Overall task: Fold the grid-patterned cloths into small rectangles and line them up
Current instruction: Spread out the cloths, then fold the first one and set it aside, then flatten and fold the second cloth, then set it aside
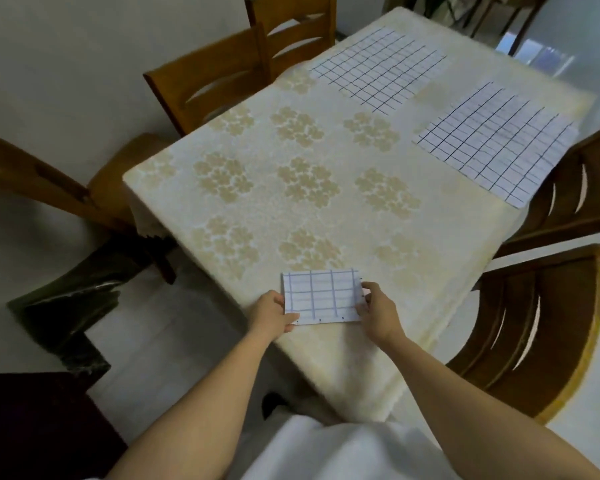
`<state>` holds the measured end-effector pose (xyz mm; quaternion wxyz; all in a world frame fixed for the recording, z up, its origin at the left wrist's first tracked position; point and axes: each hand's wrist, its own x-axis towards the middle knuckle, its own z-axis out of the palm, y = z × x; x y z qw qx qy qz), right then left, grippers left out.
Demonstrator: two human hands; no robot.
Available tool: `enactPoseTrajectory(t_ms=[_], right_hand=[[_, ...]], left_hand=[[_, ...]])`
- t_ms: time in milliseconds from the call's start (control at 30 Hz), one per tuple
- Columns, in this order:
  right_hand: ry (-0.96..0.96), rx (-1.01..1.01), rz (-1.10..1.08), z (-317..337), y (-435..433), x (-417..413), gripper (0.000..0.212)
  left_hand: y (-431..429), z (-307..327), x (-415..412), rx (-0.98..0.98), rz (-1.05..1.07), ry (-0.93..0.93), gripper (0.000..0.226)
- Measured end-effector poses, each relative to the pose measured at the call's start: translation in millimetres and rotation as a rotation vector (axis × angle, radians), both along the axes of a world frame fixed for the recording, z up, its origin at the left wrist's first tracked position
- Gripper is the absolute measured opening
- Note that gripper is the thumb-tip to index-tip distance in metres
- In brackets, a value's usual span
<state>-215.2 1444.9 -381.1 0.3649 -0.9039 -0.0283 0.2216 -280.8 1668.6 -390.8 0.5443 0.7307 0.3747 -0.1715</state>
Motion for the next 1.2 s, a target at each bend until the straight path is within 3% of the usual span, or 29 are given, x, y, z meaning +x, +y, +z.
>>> enactPoseTrajectory(t_ms=[200, 300, 367, 433, 500, 633, 833, 1200], right_hand=[[0.022, -0.064, -0.043, -5, 1, 4, 0.044], [-0.135, -0.261, 0.002, -5, 4, 5, 0.062], [-0.294, -0.332, 0.119, 1, 10, 9, 0.067], [-0.33, -0.262, 0.3, 8, 23, 14, 0.069], [-0.315, -0.252, 0.494, 7, 36, 21, 0.074], [-0.197, -0.349, 0.748, -8, 46, 30, 0.088], [-0.198, -0.425, 0.806, -24, 26, 37, 0.105], [-0.097, -0.498, 0.709, -22, -10, 48, 0.114]], left_hand=[[3, -1, 3, 0.061, -0.023, 0.023, 0.039], [4, 10, 5, 0.283, -0.166, 0.023, 0.053], [7, 16, 9, 0.47, -0.197, -0.09, 0.056], [4, 20, 16, 0.606, -0.313, -0.269, 0.048], [-3, 19, 26, 0.598, -0.533, -0.317, 0.055], [-13, 12, 41, 0.473, -0.799, -0.146, 0.094], [-10, 4, 43, 0.538, -0.95, -0.037, 0.108], [8, 7, 30, 0.616, -0.819, 0.156, 0.126]])
